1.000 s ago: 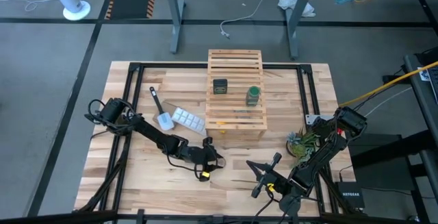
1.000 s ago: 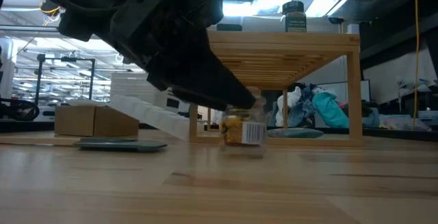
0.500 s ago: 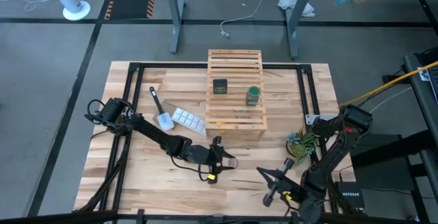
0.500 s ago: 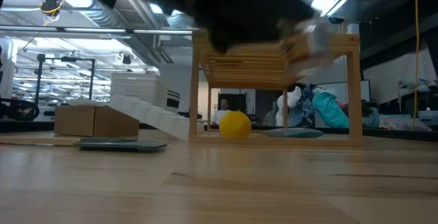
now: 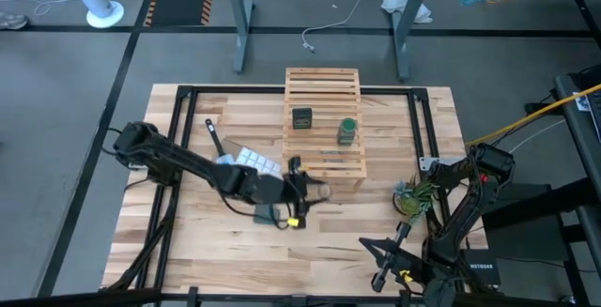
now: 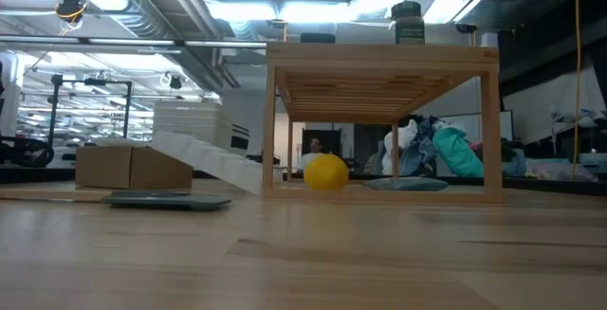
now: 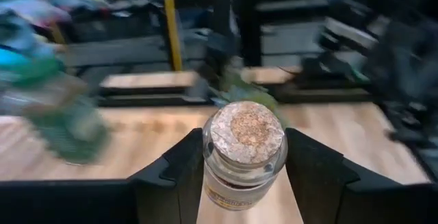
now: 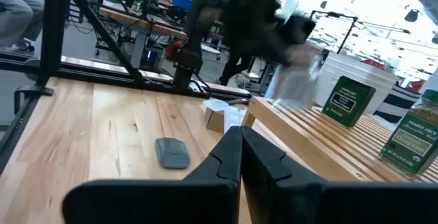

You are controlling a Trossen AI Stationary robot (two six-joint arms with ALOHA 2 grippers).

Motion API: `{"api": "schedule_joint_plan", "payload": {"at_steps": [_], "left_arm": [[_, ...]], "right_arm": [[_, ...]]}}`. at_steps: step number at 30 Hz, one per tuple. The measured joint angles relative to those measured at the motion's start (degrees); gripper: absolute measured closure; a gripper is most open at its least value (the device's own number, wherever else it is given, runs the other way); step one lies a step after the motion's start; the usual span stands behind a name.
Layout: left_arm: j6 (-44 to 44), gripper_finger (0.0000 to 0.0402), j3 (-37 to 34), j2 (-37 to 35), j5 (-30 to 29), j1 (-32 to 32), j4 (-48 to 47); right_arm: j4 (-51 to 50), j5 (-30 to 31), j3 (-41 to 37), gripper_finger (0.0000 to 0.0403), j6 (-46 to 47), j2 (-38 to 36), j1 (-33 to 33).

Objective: Shelf spices
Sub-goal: Put the brown seasoning bottle on the shelf

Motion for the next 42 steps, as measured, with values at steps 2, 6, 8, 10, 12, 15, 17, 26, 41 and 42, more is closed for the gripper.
{"api": "schedule_joint_plan", "payload": {"at_steps": [2, 6, 8, 10, 12, 15, 17, 26, 41, 42], "left_arm": [[0.2, 0.0237, 0.0, -2.1, -1.7, 1.4, -1.1], [-2.6, 0.0237, 0.0, -5.0, -3.8, 4.9, -5.4], [-4.3, 0.0237, 0.0, -5.8, -3.8, 6.8, -7.8], [-6.2, 0.0237, 0.0, -6.1, -3.8, 8.7, -10.1], [-7.7, 0.0237, 0.0, -6.1, -3.7, 10.3, -12.4], [-10.1, 0.0237, 0.0, -6.0, -3.1, 12.2, -16.1], [-11.7, 0.0237, 0.0, -6.0, -2.8, 13.1, -18.1], [-13.2, 0.0231, 0.0, -6.0, 0.0, 13.9, -22.8], [-11.9, 0.0159, -0.1, -6.0, -0.1, 13.9, -23.5], [-11.9, 0.0158, -0.1, -6.0, -0.1, 13.9, -23.5]], "right_arm": [[0.0, 0.0, 0.0, 0.0393, 0.0, 0.0, 0.0], [0.2, 0.0, 0.0, 0.0393, 0.0, 0.0, 0.0], [0.3, 0.0, 0.0, 0.0393, -0.1, 0.0, 0.0], [0.4, 0.0, 0.0, 0.0393, -0.1, 0.0, 0.0], [0.4, 0.0, 0.0, 0.0393, -0.1, 0.0, 0.0], [0.4, 0.0, 0.0, 0.0393, -0.1, 0.0, 0.0], [0.4, 0.0, 0.0, 0.0393, -0.1, 0.0, 0.0], [0.4, 0.0, 0.0, 0.0393, -0.1, 0.0, 0.0], [0.4, 0.0, 0.0, 0.0393, -0.1, 0.0, 0.0], [0.4, 0.0, 0.0, 0.0393, -0.1, 0.0, 0.0]]}}
